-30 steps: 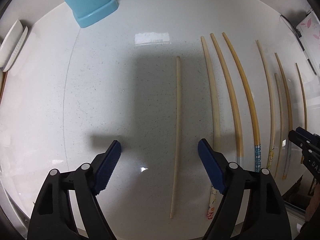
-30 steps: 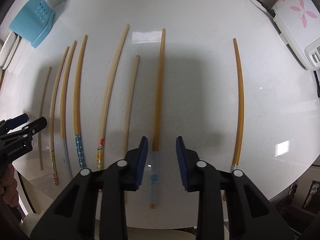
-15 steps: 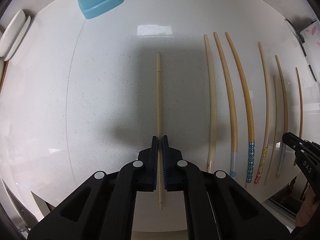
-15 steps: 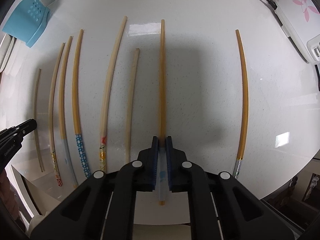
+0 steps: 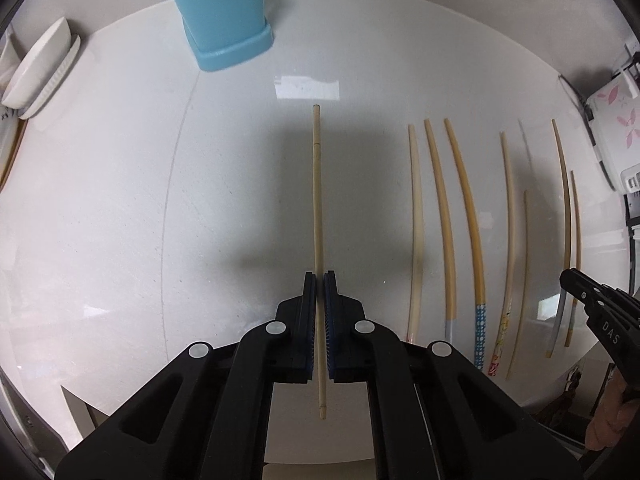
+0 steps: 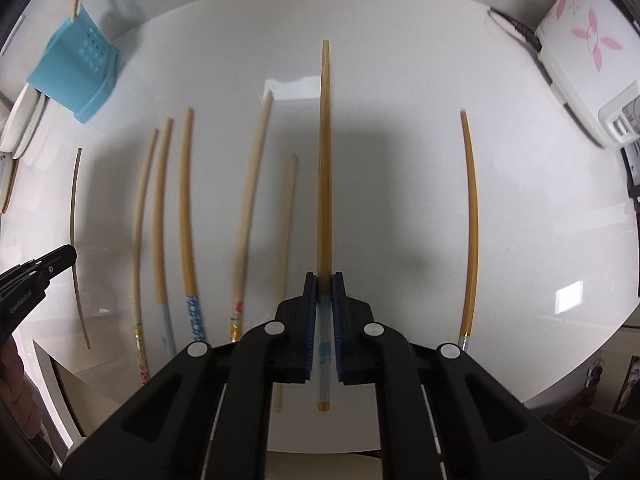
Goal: Organize utensils
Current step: 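Lift both held chopsticks upright and carry them to the blue holder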
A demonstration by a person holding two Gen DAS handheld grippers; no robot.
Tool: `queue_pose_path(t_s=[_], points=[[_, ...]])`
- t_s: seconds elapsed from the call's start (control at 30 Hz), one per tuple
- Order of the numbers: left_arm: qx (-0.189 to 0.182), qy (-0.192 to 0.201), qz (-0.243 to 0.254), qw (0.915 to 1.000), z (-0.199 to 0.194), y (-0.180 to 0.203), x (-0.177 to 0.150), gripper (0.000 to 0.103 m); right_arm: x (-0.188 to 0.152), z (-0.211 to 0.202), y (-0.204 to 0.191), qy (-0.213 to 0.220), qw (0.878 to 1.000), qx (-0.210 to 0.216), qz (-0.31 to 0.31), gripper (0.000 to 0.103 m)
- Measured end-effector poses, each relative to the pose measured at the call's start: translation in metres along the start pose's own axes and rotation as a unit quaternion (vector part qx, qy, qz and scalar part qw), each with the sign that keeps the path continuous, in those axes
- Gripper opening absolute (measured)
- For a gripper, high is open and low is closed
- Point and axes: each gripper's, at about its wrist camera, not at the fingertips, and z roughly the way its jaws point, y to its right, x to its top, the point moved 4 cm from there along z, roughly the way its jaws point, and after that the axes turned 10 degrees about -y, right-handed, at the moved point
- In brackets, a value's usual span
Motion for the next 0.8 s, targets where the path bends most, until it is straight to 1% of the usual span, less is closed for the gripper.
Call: queue_pose_path(t_s=[0.13,0.37,0.4,0.43,0.8], points=[[-0.011,0.02,-0.003,0.9997,-0.018,-0.004,0.001,0.003,0.007,-0.015,-0.003,0.017,1.0,0.008,-0.002,0.007],[-0.016,0.048,-0.01,0.9987,-0.04,-0.014,-0.002,0.003,0.0,-0.025,-0.013,0.047,0.999,0.019,-0.008,0.007],[-0.016,0.051,-0.011,0.9985,-0.046,-0.009,0.007,0.003,0.001,-0.029,-0.014,0.052,0.998,0.022,-0.01,0.007],[-0.015,0.056,-0.013,0.9982,-0.05,-0.01,0.008,0.003,-0.003,-0.033,-0.014,0.056,0.998,0.023,-0.012,0.007],[-0.015,0.105,-0.021,0.9942,-0.084,-0.019,0.018,0.003,0.017,-0.065,-0.031,0.108,0.993,0.041,-0.031,0.007]])
